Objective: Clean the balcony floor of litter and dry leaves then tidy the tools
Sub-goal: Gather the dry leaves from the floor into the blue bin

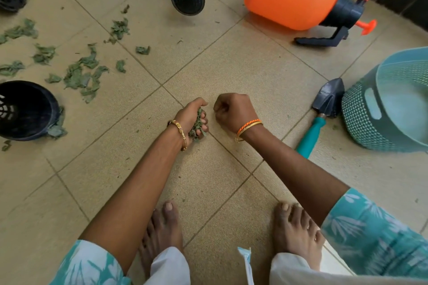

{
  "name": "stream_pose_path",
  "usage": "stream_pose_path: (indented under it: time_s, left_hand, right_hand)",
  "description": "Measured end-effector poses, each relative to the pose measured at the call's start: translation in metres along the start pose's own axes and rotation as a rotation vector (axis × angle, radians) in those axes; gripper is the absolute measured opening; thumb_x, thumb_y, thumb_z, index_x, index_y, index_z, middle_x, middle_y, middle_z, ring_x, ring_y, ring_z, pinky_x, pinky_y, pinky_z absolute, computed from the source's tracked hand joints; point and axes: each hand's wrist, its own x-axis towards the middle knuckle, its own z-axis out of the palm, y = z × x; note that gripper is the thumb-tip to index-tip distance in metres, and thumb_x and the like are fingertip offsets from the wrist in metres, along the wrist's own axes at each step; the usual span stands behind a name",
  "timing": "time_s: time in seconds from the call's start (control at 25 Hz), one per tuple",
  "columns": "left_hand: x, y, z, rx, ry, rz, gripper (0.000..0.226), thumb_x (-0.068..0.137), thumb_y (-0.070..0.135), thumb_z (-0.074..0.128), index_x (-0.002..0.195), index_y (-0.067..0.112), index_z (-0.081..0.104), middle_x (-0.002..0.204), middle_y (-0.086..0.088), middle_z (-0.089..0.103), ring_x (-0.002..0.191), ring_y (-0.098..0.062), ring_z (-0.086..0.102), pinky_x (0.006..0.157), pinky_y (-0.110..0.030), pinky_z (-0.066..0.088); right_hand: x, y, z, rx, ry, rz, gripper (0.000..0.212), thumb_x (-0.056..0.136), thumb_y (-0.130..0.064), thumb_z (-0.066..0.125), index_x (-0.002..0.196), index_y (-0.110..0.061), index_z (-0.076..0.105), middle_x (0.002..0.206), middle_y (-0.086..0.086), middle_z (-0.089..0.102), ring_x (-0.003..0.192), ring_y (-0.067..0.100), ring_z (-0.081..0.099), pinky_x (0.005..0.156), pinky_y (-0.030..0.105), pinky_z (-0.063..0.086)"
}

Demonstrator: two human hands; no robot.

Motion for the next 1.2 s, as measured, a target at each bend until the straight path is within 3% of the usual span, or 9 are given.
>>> stream_pose_path:
  time_s: [0.12,0.28,0.44,0.56,0.72,0.92,1.04,1.2]
  left_hand:
    - [0.002,0.000,0.012,0.052,-0.006,0.019,0.036,0.090,0.033,0.051,0.059,0.017,0.041,0.052,0.001,0.047,0.034,-0.008,0.038,0.032,-0.012,0.025]
    - [0.000,0.013,0.033,0.113,-0.035,0.069,0.026,0.094,0.021,0.045,0.071,0.012,0.050,0.054,-0.002,0.051,0.030,-0.007,0.039,0.031,-0.010,0.025]
    - [-0.013,0.044,0.058,0.224,-0.121,0.081,0.018,0.096,0.020,0.042,0.090,0.009,0.056,0.064,-0.005,0.053,0.032,-0.008,0.041,0.032,-0.011,0.028]
    - [-0.026,0.071,0.079,0.290,-0.210,0.115,0.026,0.099,0.025,0.040,0.087,0.009,0.056,0.067,-0.007,0.058,0.034,-0.009,0.043,0.033,-0.011,0.029]
    - [-0.041,0.107,0.107,0.417,-0.174,0.220,0.029,0.100,0.025,0.040,0.084,0.007,0.056,0.069,-0.010,0.059,0.035,-0.012,0.045,0.033,-0.012,0.030]
    - [-0.059,0.156,0.130,0.592,-0.095,0.371,0.026,0.096,0.012,0.041,0.073,0.007,0.054,0.060,-0.007,0.051,0.034,-0.013,0.042,0.033,-0.010,0.027]
    - [-0.062,0.185,0.134,0.651,-0.033,0.434,0.030,0.096,0.011,0.038,0.069,0.008,0.049,0.060,-0.007,0.047,0.044,-0.018,0.041,0.034,-0.011,0.027]
    - [-0.041,0.219,0.132,0.623,0.047,0.467,0.027,0.093,0.012,0.041,0.067,0.008,0.050,0.060,-0.008,0.051,0.049,-0.019,0.042,0.035,-0.013,0.029]
  right_hand:
    - [-0.006,-0.002,-0.012,0.273,0.021,0.176,0.014,0.073,0.003,0.065,0.075,-0.010,0.068,0.069,-0.001,0.064,0.065,0.010,0.060,0.063,0.016,0.051]
    - [-0.008,-0.001,-0.031,0.611,0.089,0.321,0.025,0.070,0.003,0.074,0.075,-0.018,0.060,0.074,0.008,0.065,0.076,0.026,0.067,0.076,0.041,0.058]
    - [-0.003,-0.005,-0.070,0.704,0.189,0.432,0.038,0.066,0.004,0.077,0.084,-0.018,0.052,0.074,0.005,0.061,0.075,0.026,0.065,0.076,0.047,0.057]
    - [-0.001,-0.014,-0.104,0.654,0.249,0.421,0.039,0.069,0.000,0.077,0.095,-0.015,0.052,0.076,0.003,0.061,0.075,0.023,0.066,0.074,0.043,0.058]
    - [0.005,-0.028,-0.143,0.656,0.308,0.406,0.041,0.074,0.000,0.072,0.106,-0.013,0.051,0.076,0.001,0.061,0.072,0.016,0.064,0.068,0.032,0.058]
    - [0.033,-0.031,-0.184,0.516,0.374,0.320,0.023,0.077,-0.003,0.070,0.093,-0.012,0.057,0.074,-0.001,0.060,0.073,0.016,0.062,0.073,0.032,0.055]
    - [0.064,-0.019,-0.206,0.329,0.424,0.326,0.016,0.076,-0.007,0.071,0.090,-0.007,0.063,0.094,0.009,0.068,0.090,0.020,0.062,0.082,0.030,0.048]
    - [0.123,0.006,-0.224,-0.132,0.295,0.366,0.052,0.073,-0.027,0.073,0.120,-0.013,0.055,0.126,0.015,0.051,0.117,0.029,0.048,0.097,0.033,0.040]
